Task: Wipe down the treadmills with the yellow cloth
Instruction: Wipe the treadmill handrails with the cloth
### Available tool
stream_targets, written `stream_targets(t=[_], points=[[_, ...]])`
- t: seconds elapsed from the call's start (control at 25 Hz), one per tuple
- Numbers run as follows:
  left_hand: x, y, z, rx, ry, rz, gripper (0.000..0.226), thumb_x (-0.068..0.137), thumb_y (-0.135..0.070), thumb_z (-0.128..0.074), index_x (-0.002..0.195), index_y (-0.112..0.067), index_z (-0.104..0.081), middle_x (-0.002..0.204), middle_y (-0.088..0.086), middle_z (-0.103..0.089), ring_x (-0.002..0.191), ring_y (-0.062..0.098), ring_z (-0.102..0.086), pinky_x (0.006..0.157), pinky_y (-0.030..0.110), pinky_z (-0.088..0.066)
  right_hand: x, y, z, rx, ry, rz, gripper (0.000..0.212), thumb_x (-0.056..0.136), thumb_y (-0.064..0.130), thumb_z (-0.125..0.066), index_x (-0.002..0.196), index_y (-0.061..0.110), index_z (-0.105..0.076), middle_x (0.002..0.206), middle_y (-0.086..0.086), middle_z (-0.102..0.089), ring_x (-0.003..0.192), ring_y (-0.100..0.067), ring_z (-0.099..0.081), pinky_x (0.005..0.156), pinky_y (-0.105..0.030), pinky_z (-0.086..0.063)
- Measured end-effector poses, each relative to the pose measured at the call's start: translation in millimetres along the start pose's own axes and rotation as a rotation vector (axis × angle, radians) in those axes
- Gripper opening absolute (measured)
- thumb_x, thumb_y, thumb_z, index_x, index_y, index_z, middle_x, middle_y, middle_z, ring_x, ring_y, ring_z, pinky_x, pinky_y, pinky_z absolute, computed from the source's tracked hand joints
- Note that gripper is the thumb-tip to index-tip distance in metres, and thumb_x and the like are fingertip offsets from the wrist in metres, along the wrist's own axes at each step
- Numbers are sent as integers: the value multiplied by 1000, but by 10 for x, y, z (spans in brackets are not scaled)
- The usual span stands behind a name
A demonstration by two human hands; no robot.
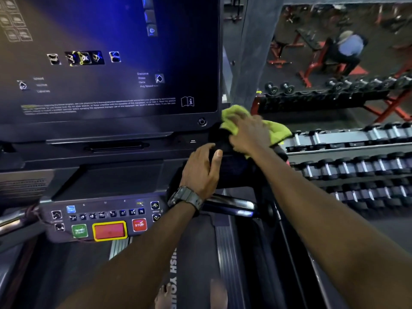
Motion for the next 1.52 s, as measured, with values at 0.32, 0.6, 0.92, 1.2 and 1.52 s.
stream_targets(t=[0.32,0.6,0.92,1.2,1.52], points=[[-33,-192,-296,155,226,-177,52,99,-47,-38,134,-10,-48,132,10,-56,119,27,-50,99,37,-41,-526,-668,-6,299,70,-63,70,83,32,-70,147,35,-43,153,1,-38,137,-25,-41,111,-38,-27],[126,-616,-722,-29,376,-391,49,95,-42,-35,124,-8,-56,125,10,-59,118,25,-51,100,24,-30,-1890,-781,23,237,15,-209,80,78,28,-74,149,36,-37,155,4,-32,136,-27,-41,110,-37,-32],[-192,-726,-862,-228,563,-580,54,94,-47,-28,114,-8,-62,111,10,-65,103,28,-57,92,41,-42,-2081,-851,13,328,41,-485,76,82,32,-69,151,30,-37,152,-2,-42,137,-25,-43,111,-39,-37],[-291,-802,-977,-352,628,-479,47,96,-41,-32,99,-5,-62,100,12,-63,99,26,-56,87,35,-38,-2486,-762,129,225,12,-666,73,86,42,-69,150,38,-35,149,0,-44,134,-26,-45,108,-38,-36],[-404,-786,-942,-252,628,-528,54,96,-43,-27,99,-6,-67,102,10,-68,98,26,-60,86,39,-44,-3567,-854,293,400,-27,-729,62,82,25,-73,140,32,-52,134,3,-59,118,-16,-56,103,-36,-42]])
Point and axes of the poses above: each hand's wrist, its own x-axis towards the middle knuckle, its own z-axis out of the back of the hand, y = z × x, the point moved 7 cm from there along x, towards the middle knuckle
